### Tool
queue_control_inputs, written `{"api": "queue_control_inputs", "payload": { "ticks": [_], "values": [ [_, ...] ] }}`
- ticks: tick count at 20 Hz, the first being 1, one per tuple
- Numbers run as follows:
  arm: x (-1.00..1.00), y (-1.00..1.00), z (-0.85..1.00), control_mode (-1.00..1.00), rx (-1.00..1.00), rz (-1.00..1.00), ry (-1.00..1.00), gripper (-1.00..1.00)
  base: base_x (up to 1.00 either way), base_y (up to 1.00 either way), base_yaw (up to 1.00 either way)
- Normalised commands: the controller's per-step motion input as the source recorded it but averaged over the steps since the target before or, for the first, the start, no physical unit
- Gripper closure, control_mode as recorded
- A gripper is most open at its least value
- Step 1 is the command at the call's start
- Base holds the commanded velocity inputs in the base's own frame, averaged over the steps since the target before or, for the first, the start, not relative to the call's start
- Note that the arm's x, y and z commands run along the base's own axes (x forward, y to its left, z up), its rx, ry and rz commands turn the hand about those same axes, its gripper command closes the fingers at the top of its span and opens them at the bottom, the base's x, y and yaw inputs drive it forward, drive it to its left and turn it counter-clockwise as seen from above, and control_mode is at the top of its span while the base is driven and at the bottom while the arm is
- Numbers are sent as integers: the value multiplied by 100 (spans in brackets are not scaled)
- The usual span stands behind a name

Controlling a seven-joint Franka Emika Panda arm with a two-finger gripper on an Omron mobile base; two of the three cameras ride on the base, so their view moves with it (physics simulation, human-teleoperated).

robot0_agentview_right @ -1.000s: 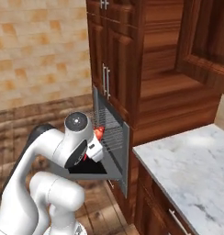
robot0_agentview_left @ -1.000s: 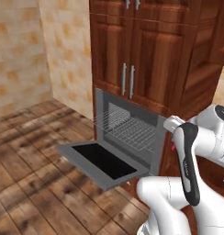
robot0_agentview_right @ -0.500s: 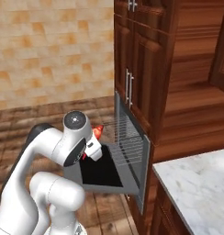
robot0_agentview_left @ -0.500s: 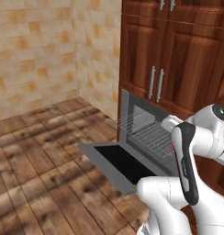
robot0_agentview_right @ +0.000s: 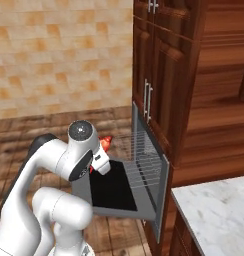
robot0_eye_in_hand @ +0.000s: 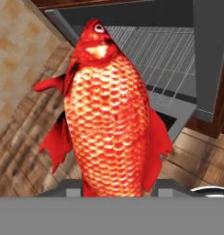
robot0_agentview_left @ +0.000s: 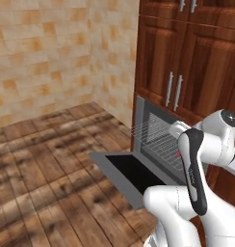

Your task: Place the fish on the top rack of the oven, and slide the tray back inside. Close the oven door.

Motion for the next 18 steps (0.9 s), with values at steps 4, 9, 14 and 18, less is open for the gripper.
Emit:
{"api": "queue_control_inputs", "payload": {
  "ticks": [4,9,14,18],
  "values": [
    [0,0,0,100,0,0,0,100,38,-30,10],
    [0,0,0,100,0,0,0,100,51,-9,7],
    [0,0,0,100,0,0,0,100,51,0,2],
    [11,0,-5,-100,-3,0,0,100,8,0,0]
  ]
}}
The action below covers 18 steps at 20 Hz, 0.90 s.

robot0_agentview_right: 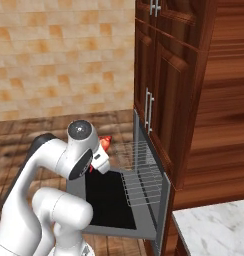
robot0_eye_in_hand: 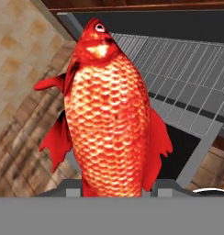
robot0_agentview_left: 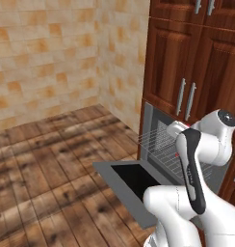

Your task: Place the fish on the top rack of the oven, and slide the tray back inside. Close the oven door.

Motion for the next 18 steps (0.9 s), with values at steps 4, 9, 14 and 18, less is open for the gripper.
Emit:
{"api": "queue_control_inputs", "payload": {
  "ticks": [4,9,14,18],
  "values": [
    [0,0,0,-100,0,1,0,100,0,0,0],
    [10,0,-3,-100,0,0,0,100,0,0,0],
    [30,0,-13,-100,0,0,7,100,0,0,0],
    [31,0,-15,-100,-3,1,10,100,0,0,0]
  ]
}}
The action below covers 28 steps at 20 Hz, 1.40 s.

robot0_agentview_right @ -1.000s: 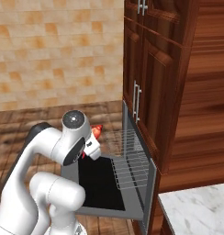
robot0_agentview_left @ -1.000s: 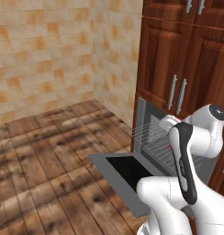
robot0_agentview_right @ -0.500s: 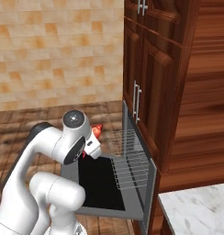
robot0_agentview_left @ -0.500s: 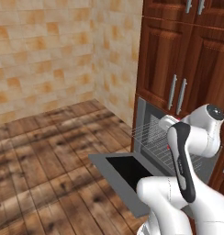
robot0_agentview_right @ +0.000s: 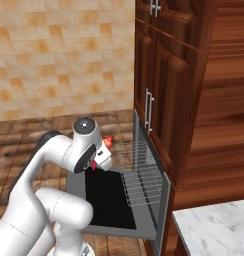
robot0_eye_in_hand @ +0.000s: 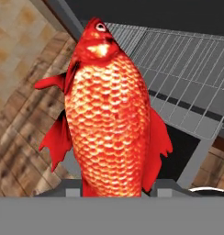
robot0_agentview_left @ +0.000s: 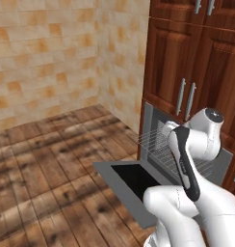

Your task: Place the fish on the top rack of the oven, and slide the tray back inside. Close the oven door.

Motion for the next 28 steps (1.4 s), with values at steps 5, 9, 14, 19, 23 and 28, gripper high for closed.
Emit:
{"api": "queue_control_inputs", "payload": {
  "ticks": [5,9,14,19,23,28],
  "values": [
    [39,0,-26,-100,-9,4,3,100,0,0,0],
    [26,0,-33,-100,-16,12,0,100,0,0,0],
    [9,-35,-45,-100,-21,19,-4,100,0,0,0],
    [20,-31,-34,-100,-18,21,-2,100,0,0,0],
    [27,-23,-11,-100,-10,20,0,100,0,0,0],
    [33,-17,-1,-100,-7,18,0,100,0,0,0]
  ]
}}
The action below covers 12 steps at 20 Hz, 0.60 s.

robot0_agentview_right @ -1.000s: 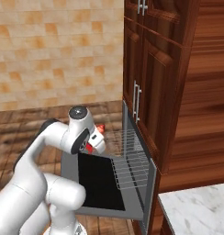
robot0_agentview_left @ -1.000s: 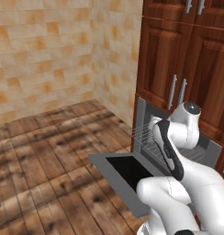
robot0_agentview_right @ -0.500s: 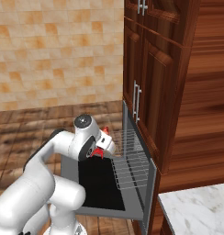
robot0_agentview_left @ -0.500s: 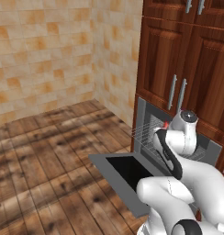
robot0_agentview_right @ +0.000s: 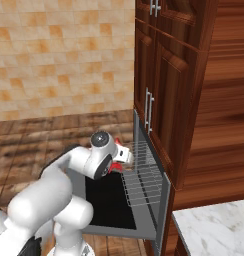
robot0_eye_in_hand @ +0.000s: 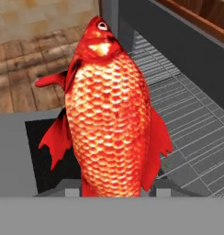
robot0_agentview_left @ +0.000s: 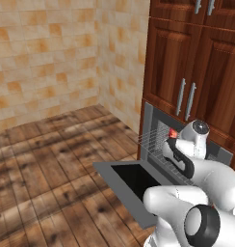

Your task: Place the fish on the top rack of the oven, and slide the tray back inside. Close the oven door.

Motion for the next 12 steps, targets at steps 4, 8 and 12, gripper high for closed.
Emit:
{"api": "queue_control_inputs", "payload": {
  "ticks": [4,8,12],
  "values": [
    [49,-5,-4,-100,-6,14,2,100,0,0,0],
    [45,-3,-9,-100,-5,10,8,100,0,0,0],
    [28,-3,-19,-100,-4,5,2,100,0,0,0]
  ]
}}
